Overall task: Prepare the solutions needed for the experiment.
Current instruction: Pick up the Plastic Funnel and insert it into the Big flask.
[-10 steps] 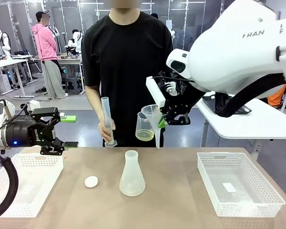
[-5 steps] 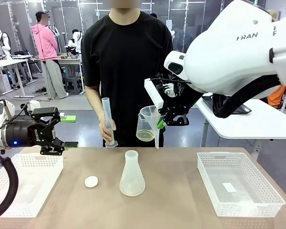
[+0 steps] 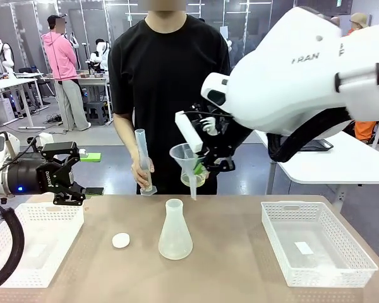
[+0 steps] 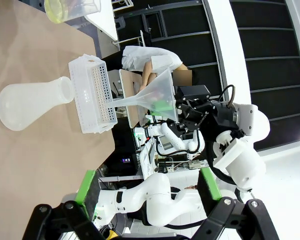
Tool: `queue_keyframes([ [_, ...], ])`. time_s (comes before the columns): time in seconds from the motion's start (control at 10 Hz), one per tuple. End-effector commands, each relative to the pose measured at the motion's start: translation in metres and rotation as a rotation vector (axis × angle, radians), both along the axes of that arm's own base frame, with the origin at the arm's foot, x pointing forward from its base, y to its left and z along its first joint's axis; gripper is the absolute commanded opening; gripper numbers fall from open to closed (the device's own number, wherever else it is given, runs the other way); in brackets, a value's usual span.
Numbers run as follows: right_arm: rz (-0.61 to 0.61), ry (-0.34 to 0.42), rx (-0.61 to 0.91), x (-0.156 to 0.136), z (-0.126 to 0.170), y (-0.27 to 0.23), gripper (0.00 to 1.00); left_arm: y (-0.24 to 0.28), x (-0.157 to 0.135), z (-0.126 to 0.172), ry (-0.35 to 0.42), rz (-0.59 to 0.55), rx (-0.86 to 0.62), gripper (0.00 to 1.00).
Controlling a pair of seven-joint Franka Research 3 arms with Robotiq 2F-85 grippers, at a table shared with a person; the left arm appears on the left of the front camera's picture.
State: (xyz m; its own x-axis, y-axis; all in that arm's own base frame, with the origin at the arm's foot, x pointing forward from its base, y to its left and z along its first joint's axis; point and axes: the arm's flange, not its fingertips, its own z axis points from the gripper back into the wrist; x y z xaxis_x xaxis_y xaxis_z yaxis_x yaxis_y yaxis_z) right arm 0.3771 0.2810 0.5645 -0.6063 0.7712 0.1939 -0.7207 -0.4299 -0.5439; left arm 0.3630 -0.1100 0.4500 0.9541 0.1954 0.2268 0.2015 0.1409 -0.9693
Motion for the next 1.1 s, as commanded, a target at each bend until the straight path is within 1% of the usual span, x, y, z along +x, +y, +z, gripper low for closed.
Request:
queue_keyframes([
  [0.0,0.055,-0.028,0.054,0.009,-0.002,0.014,0.07,0.002,0.0,0.001,-0.005,0.003,0.001,1.0],
  [0.2,0.069,-0.011,0.045,0.013,-0.013,0.023,0.07,0.002,0.0,0.001,-0.005,0.003,0.001,1.0],
  [0.4,0.064,-0.023,0.055,0.021,-0.02,0.028,0.07,0.002,0.0,0.001,-0.005,0.003,0.001,1.0],
  [0.7,0.054,-0.017,0.058,0.03,-0.028,0.032,0.07,0.002,0.0,0.001,-0.005,0.003,0.001,1.0],
  [0.9,0.05,0.001,0.058,0.034,-0.034,0.034,0.07,0.002,0.0,0.001,-0.005,0.003,0.001,1.0],
  [1.0,0.051,-0.013,0.056,0.037,-0.038,0.034,0.07,0.002,0.0,0.001,-0.005,0.003,0.001,1.0],
])
